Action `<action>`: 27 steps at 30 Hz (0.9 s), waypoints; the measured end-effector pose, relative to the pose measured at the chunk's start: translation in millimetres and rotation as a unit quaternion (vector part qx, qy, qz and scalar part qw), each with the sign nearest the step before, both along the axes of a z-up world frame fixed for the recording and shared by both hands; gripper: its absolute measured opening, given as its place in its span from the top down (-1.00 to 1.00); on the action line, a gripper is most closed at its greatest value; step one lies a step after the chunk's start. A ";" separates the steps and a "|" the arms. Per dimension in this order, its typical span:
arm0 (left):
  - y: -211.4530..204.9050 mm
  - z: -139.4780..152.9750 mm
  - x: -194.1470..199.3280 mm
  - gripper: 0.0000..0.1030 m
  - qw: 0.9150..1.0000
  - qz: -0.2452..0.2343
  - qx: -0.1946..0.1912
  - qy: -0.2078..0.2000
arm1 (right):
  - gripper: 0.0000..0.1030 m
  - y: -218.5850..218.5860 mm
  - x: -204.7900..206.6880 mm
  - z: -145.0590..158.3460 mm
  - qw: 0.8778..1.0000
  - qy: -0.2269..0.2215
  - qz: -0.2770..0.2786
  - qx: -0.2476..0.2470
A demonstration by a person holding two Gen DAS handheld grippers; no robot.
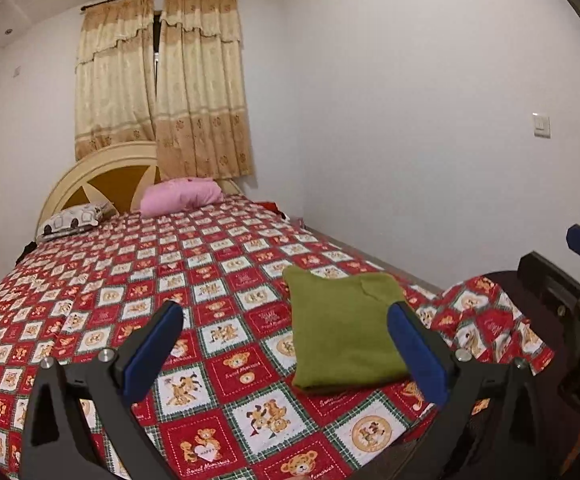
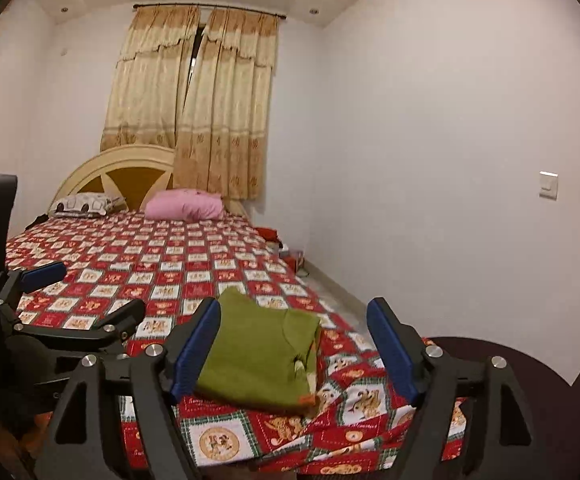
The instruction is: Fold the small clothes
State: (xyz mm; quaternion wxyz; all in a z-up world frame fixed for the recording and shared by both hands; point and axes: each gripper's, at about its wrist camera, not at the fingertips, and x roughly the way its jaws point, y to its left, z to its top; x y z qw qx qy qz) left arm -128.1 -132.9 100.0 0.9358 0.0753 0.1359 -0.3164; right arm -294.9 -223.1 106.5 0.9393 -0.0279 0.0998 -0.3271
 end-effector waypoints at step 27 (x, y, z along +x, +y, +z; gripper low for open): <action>6.0 6.7 -13.7 -1.00 1.000 0.006 -0.002 -0.022 | -0.66 1.1 -11.9 6.7 0.999 -0.033 -0.010 -0.001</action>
